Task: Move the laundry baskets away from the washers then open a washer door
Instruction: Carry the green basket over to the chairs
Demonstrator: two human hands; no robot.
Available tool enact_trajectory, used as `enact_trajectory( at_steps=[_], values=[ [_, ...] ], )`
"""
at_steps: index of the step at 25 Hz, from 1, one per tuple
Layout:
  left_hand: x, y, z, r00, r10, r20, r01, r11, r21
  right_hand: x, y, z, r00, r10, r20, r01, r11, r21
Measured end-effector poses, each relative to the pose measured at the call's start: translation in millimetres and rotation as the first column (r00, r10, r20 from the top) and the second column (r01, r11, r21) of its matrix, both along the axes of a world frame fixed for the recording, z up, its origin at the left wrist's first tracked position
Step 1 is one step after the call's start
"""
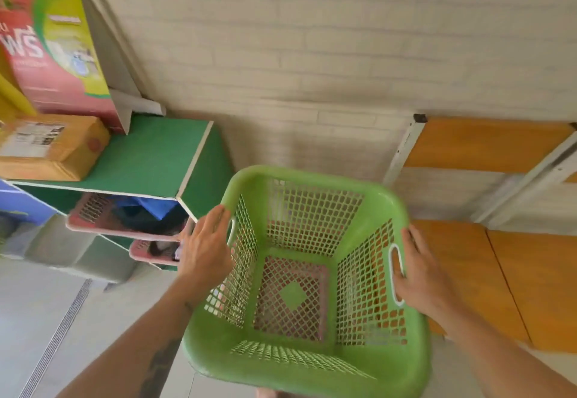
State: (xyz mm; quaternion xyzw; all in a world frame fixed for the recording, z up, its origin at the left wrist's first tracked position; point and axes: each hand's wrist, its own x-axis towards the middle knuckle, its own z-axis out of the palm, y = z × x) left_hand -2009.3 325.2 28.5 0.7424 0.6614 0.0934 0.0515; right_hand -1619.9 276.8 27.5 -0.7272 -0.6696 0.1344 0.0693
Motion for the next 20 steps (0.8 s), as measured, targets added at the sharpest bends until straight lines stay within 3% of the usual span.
enact_trajectory(
  at_steps=[6, 13, 17, 20],
  values=[
    [-34, 20, -113, 0.998, -0.039, -0.049, 0.028, 0.978, -0.206, -59, 11, -82, 0.985, -0.11, 0.132, 0.138, 0.965, -0.224],
    [-37, 9, -202, 0.997, 0.015, 0.075, 0.016, 0.916, -0.4, -74, 19, -170, 0.963, -0.127, 0.237, 0.212, 0.901, -0.378],
    [-31, 8, -214, 1.0, -0.016, 0.018, 0.023, 0.874, -0.485, -67, 18, -186, 0.977, -0.138, 0.165, 0.198, 0.876, -0.44],
    [-17, 12, -190, 0.994, 0.094, 0.052, -0.056, 0.863, -0.502, -61, 13, -164, 0.973, -0.226, 0.035, 0.22, 0.884, -0.412]
  ],
)
